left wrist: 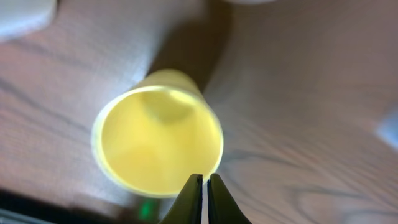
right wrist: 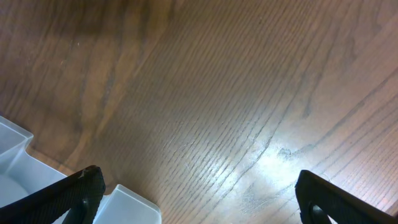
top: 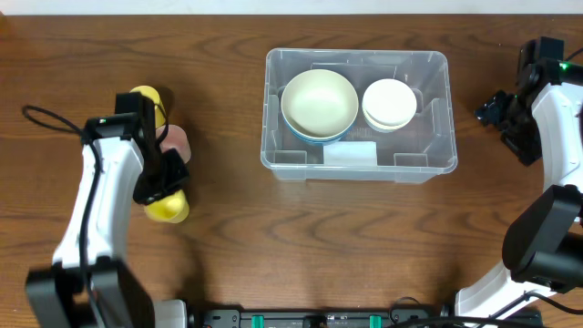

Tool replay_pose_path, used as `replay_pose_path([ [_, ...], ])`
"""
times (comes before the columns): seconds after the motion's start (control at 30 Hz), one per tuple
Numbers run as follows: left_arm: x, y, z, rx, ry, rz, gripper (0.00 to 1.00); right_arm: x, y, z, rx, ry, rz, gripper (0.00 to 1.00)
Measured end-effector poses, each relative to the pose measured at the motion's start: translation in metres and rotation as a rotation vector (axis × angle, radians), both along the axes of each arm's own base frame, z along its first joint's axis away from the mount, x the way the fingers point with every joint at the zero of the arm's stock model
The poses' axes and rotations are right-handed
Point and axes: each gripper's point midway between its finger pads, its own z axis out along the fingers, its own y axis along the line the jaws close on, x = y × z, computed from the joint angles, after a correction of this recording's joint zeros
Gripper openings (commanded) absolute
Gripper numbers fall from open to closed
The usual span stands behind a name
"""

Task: Pack container
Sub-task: 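Grasp the yellow cup rim with the left gripper and lift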

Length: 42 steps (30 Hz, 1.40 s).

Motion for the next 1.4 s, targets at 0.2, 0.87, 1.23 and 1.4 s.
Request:
replay_pose_path([
  [0.2, 0.024, -0.044, 0.096, 0.001, -0.347, -0.157, 0.06, 0.000, 0.000, 0.000, 0.000, 0.000, 0.000, 0.99],
  [0.87, -0.001, -0.029, 0.079, 0.176, -0.173, -0.122, 0.51, 0.000, 0.000, 0.000, 0.000, 0.000, 0.000, 0.99],
  [1.23, -0.016, -0.005, -0.026, 0.197, 0.075, -0.028, 0.51, 0.000, 0.000, 0.000, 0.000, 0.000, 0.000, 0.99],
  [1.4, -0.020, -0.004, -0.049, 0.138, 0.078, 0.003, 0.50, 0.000, 0.000, 0.000, 0.000, 0.000, 0.000, 0.99],
])
